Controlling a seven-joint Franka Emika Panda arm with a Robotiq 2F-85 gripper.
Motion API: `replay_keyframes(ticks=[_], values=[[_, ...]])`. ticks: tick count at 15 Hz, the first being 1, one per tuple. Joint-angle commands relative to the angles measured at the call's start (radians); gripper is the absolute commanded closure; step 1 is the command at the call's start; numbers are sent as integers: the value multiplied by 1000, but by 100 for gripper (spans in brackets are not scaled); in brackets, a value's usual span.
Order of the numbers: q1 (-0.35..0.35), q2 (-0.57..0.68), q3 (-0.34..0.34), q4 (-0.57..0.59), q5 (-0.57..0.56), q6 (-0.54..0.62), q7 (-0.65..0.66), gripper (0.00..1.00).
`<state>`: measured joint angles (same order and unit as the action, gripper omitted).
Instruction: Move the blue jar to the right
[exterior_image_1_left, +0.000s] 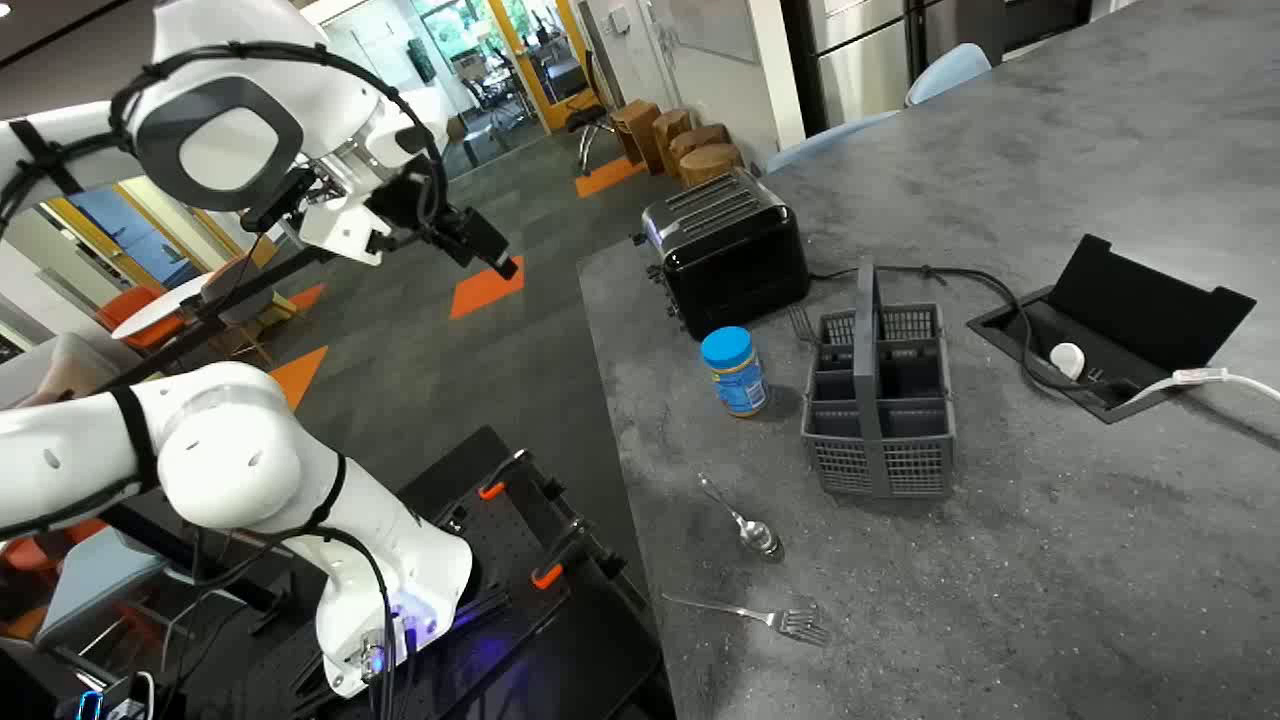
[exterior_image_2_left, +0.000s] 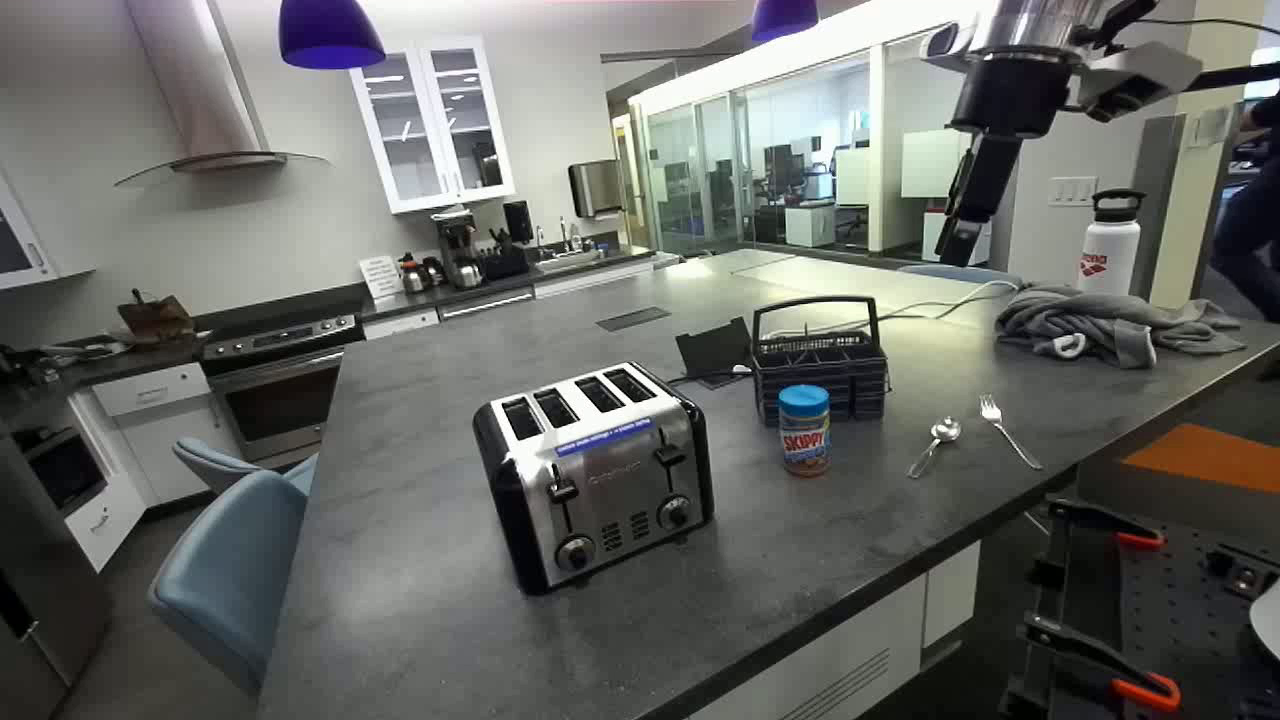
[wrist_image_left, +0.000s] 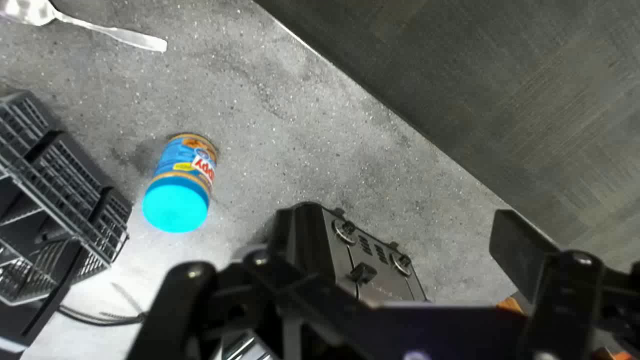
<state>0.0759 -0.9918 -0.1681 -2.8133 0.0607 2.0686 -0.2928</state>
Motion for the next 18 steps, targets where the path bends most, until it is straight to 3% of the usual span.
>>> replay_keyframes(ticks=[1,6,9,14,18], values=[[-5,4,5,-11,5,-10,-3,0],[-5,16,5,-33,5,-10,-3,0],[-41,82,8,-3,-21,61,24,0],[-170,336,-10,66,-117,281,99,0],[-243,577,-11,98,-126,521,180,0]])
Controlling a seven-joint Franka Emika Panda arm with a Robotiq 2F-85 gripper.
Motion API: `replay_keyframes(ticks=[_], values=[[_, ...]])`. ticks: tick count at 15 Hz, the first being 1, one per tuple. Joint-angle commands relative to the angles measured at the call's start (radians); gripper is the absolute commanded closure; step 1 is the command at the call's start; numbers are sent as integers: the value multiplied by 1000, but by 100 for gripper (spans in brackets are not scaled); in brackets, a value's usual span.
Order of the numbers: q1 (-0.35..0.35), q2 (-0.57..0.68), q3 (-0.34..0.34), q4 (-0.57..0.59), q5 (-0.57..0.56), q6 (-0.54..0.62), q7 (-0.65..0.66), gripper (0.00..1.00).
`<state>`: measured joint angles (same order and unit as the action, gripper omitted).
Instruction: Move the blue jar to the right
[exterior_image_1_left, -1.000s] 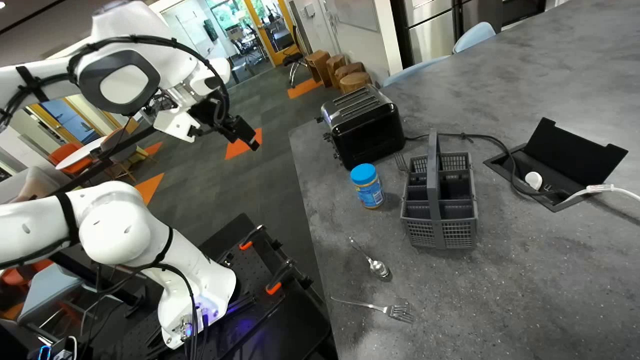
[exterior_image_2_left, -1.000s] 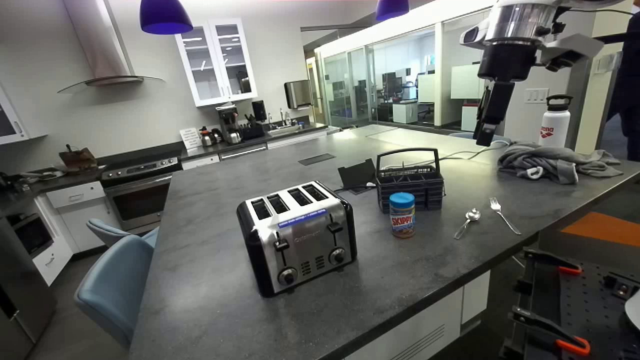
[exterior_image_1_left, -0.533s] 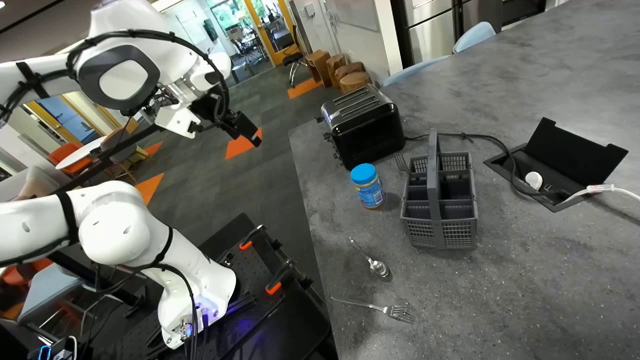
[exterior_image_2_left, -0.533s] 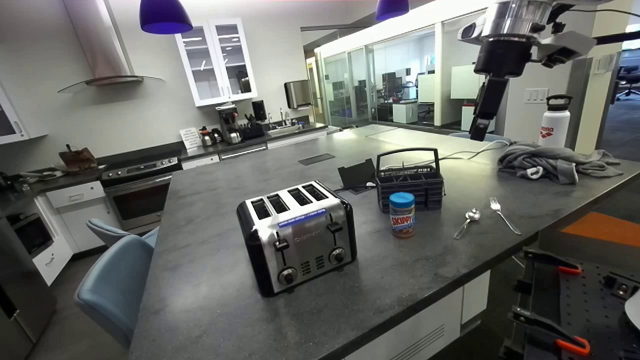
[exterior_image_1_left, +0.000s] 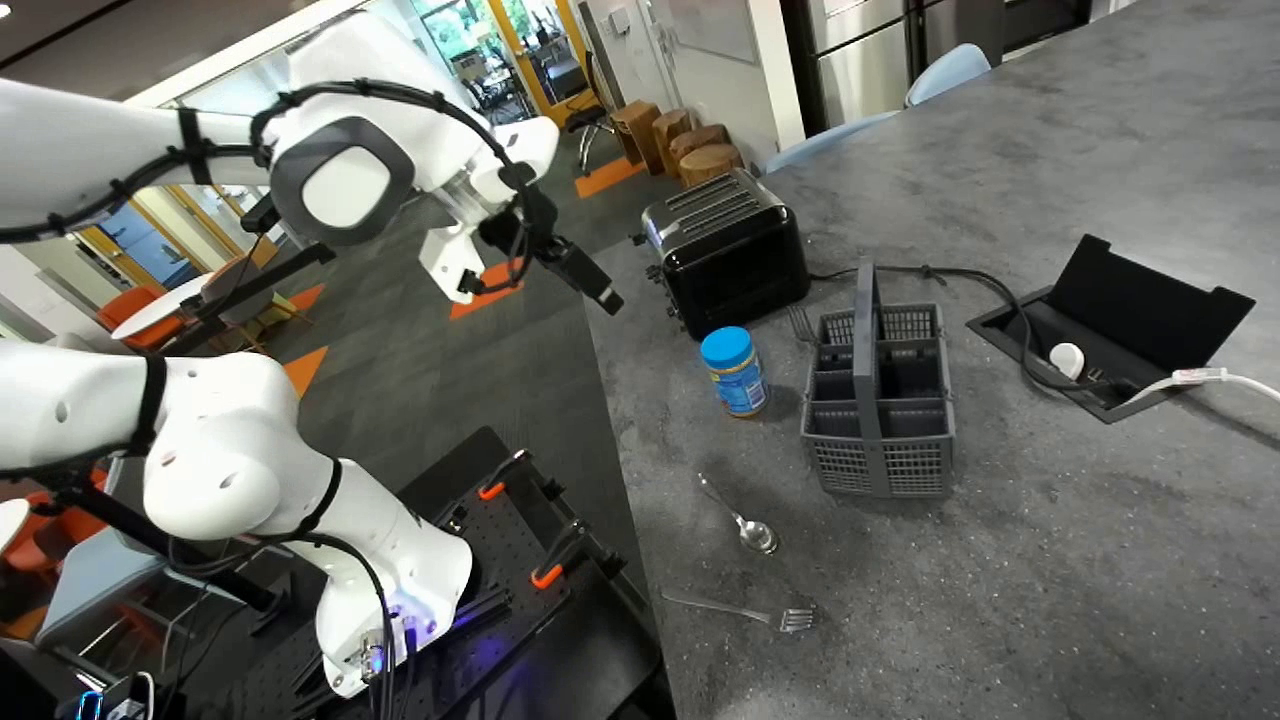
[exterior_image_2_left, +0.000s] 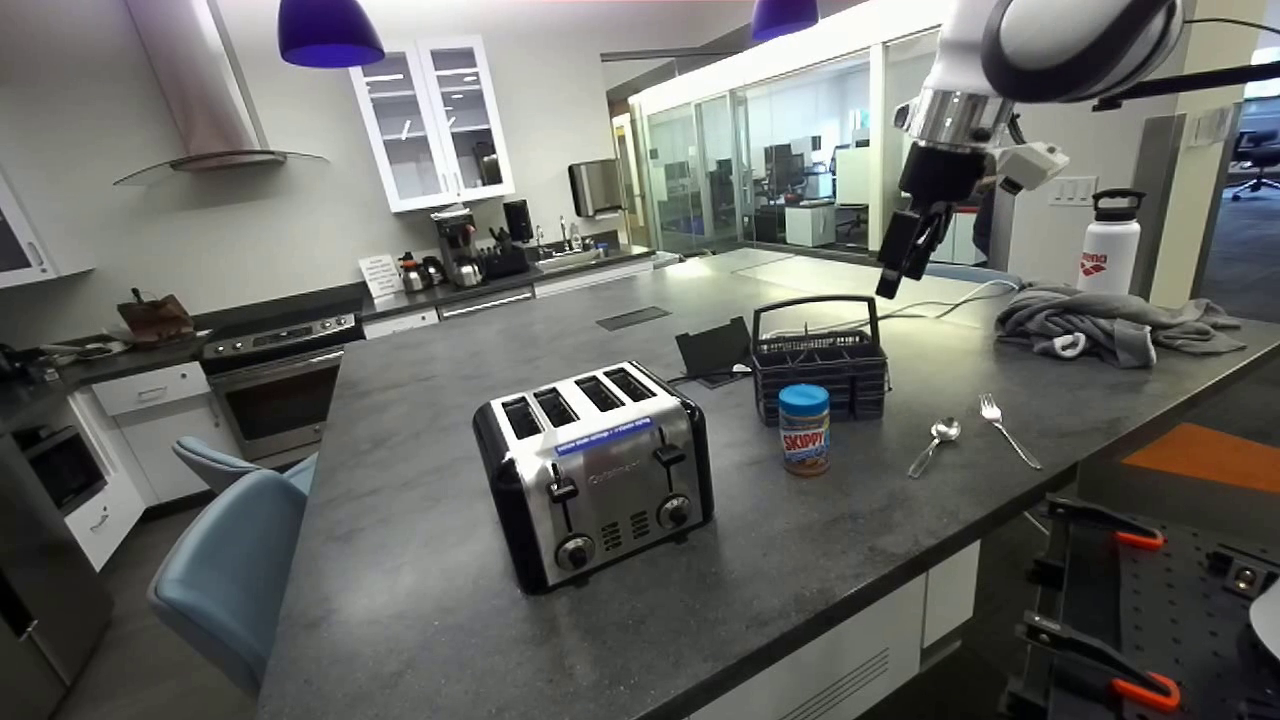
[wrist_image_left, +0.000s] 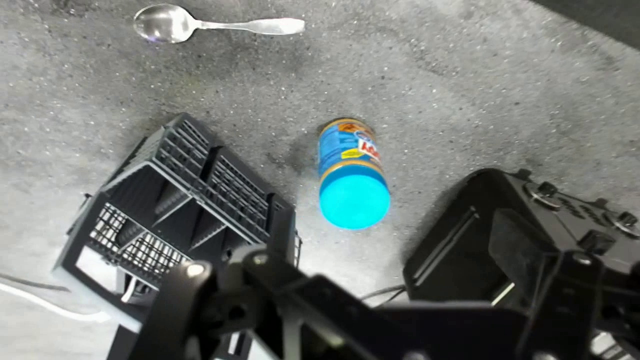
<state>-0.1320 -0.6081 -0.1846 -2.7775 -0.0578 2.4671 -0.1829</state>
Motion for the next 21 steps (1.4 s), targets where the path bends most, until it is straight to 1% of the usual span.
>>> replay_keyframes(ticks=[1,3,5,6,7,9,13,14,15,16,21], values=[[-37,255,-1,77,11,183,84,0],[-23,366,-19,113,65,265,105,0],[8,460,-38,152,157,342,103,0],[21,488,-43,171,208,344,92,0],[-15,404,-20,108,142,320,89,0],[-13,445,-18,125,151,323,89,0],[-13,430,-18,121,150,323,89,0],[-4,450,-23,139,177,315,92,0],[-7,463,-20,152,176,309,107,0],[0,473,-23,167,194,282,100,0],[-19,543,-6,244,152,161,171,0]])
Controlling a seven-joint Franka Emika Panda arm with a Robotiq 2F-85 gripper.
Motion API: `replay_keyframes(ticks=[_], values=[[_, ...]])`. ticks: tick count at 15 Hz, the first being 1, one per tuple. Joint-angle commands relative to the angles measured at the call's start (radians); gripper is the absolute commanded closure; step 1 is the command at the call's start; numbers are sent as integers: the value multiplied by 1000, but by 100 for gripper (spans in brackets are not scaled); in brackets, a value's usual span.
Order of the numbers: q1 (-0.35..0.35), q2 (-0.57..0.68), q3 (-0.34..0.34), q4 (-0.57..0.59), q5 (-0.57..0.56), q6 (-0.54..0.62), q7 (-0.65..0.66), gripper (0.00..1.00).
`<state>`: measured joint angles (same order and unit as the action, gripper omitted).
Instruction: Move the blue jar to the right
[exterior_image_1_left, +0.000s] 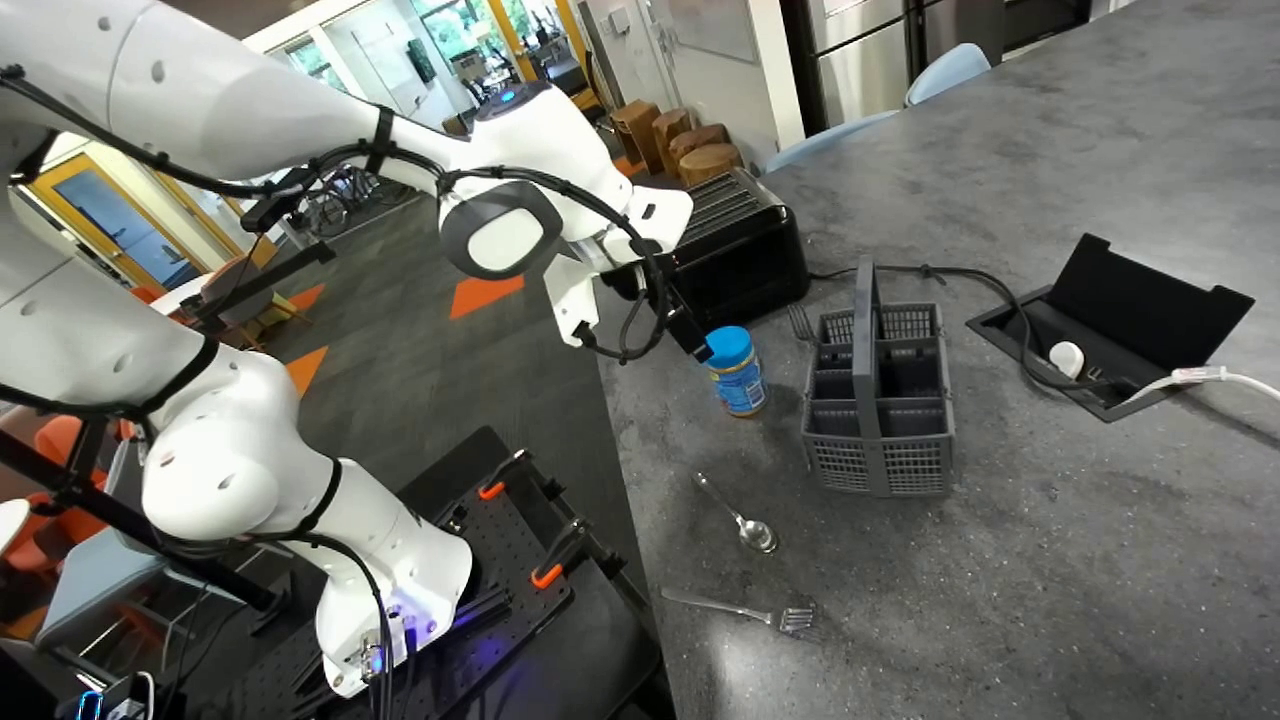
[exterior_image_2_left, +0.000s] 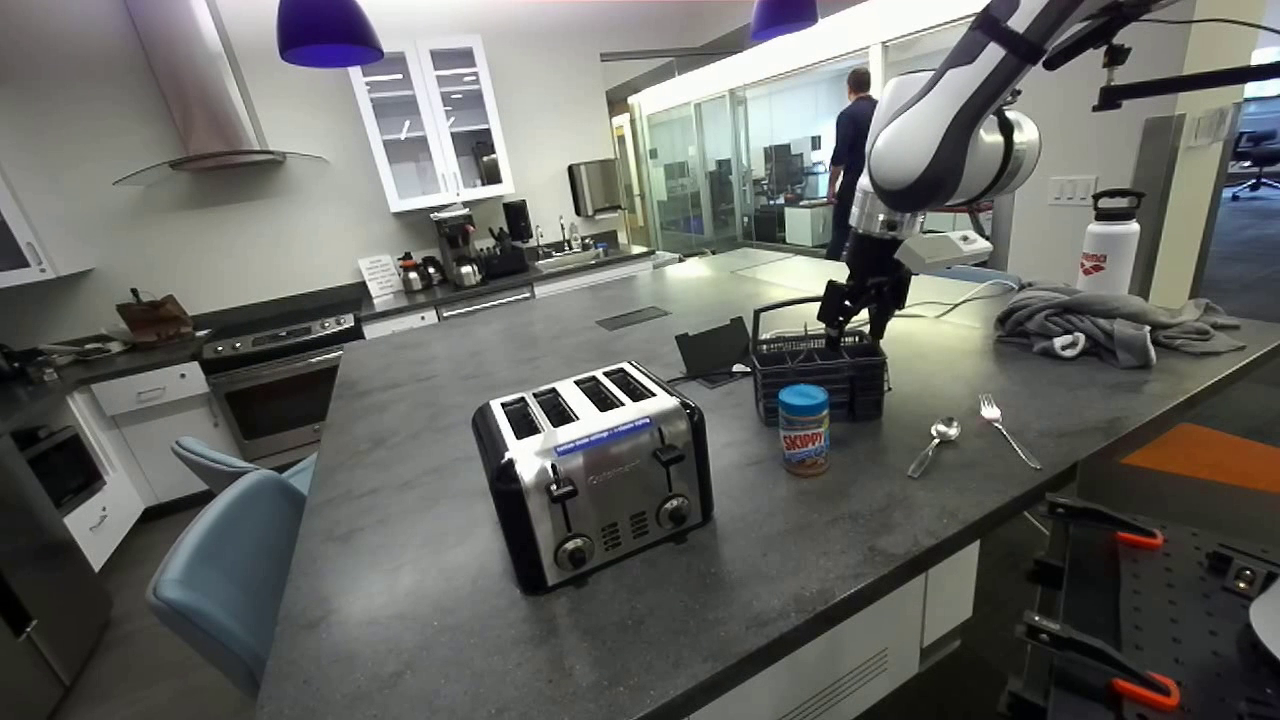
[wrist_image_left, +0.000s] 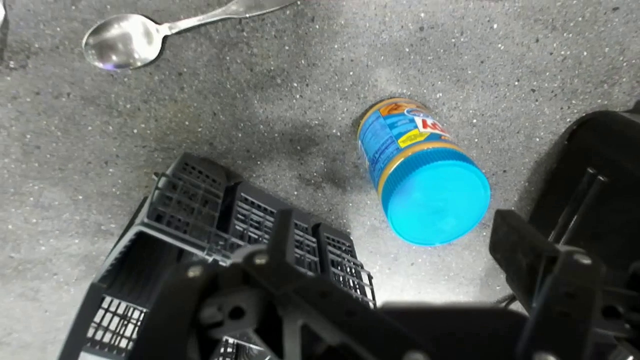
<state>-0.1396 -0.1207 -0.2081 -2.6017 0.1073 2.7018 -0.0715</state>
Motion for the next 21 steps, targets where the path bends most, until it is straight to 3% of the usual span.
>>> replay_keyframes(ticks=[1,5,11,21], values=[[-9,69,22,85,-15,-91,75,0],[10,117,57,128,-33,-100,161,0],[28,220,78,193,-177,-87,343,0],[30,328,90,265,-81,-77,296,0]])
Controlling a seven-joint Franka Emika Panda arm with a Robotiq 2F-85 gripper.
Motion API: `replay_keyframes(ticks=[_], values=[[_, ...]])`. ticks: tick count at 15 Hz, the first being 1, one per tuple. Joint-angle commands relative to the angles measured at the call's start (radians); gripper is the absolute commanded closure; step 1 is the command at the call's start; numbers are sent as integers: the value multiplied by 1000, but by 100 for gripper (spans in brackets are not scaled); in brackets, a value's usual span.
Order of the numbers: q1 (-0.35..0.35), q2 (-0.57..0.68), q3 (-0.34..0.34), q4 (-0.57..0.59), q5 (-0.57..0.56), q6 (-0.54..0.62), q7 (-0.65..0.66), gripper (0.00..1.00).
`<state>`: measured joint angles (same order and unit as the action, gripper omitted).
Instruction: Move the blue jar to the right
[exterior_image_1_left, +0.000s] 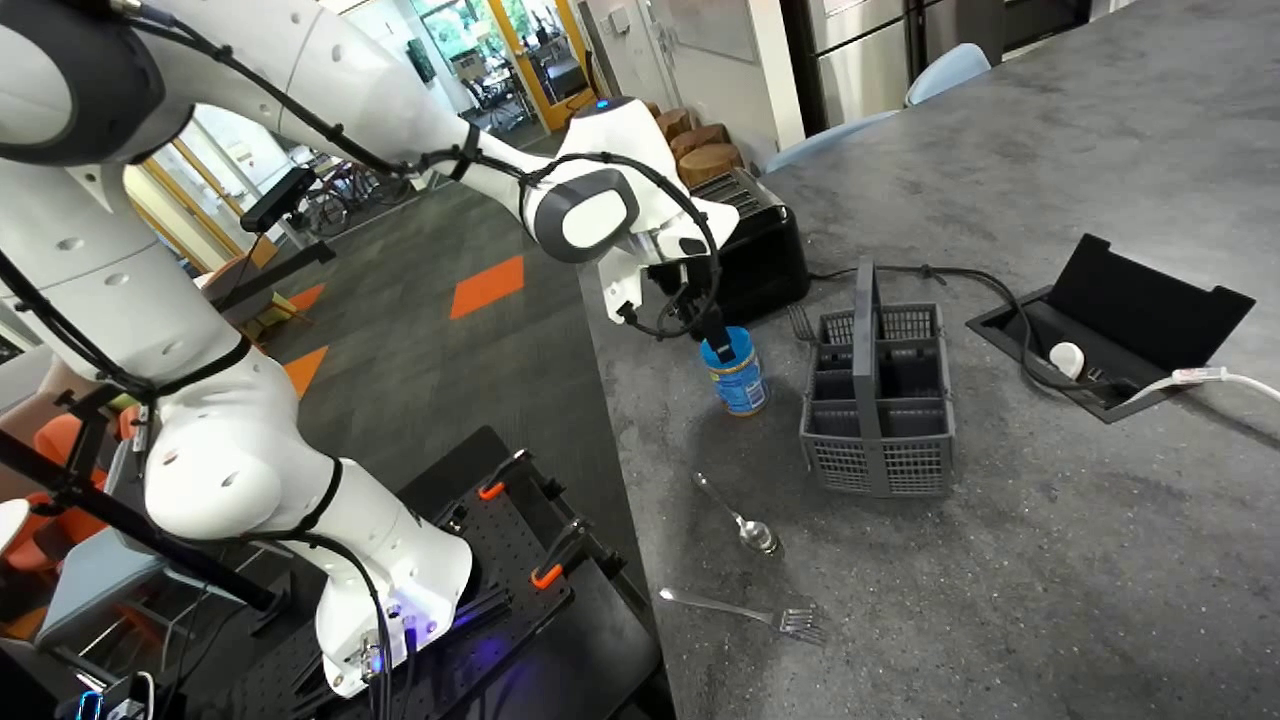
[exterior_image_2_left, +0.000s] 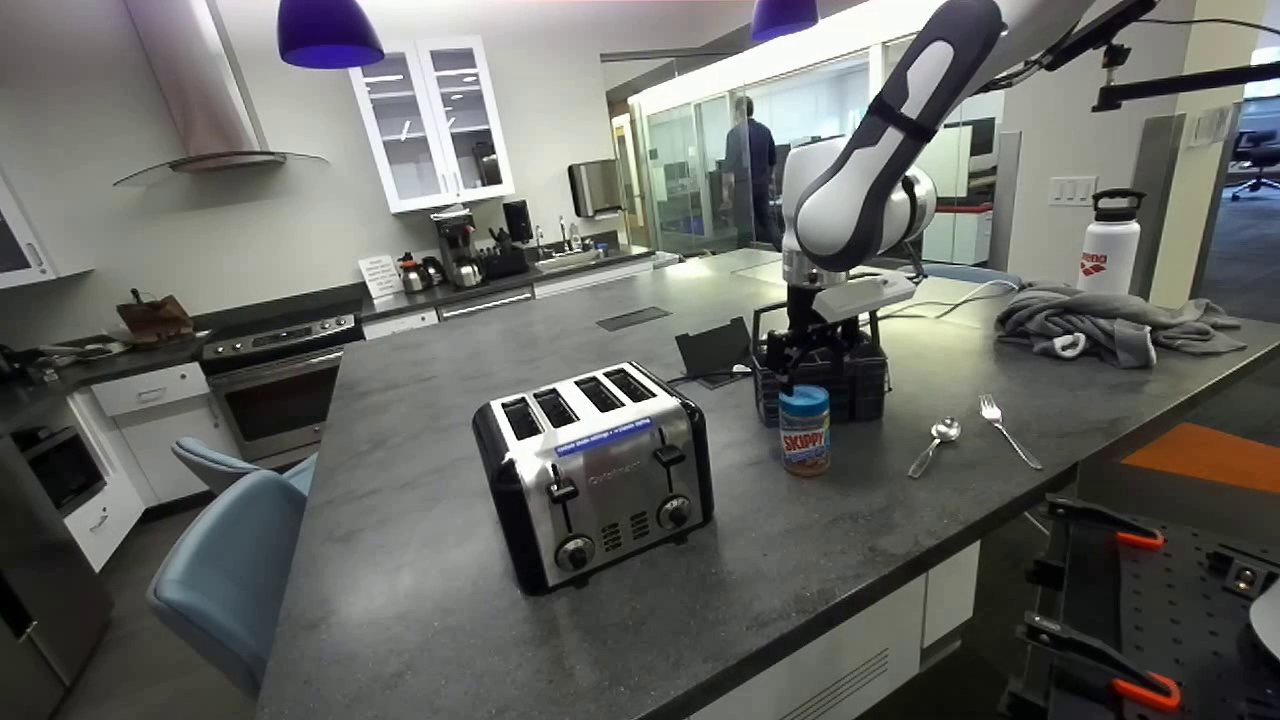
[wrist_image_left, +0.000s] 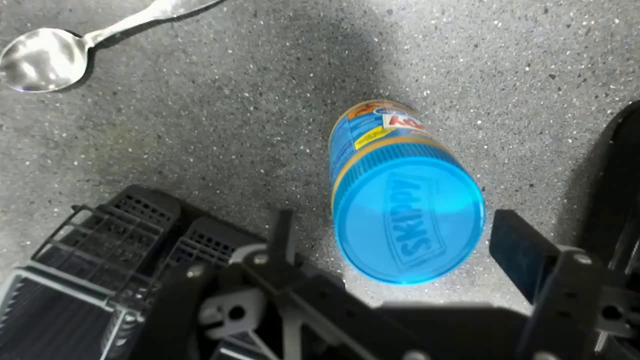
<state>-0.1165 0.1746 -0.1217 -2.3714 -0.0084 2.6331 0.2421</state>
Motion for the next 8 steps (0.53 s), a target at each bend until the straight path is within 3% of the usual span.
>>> replay_keyframes(ticks=[1,8], values=[[8,41,4,41,38,-10,-17,0],[22,90,5,68,49,-15,-9,0]])
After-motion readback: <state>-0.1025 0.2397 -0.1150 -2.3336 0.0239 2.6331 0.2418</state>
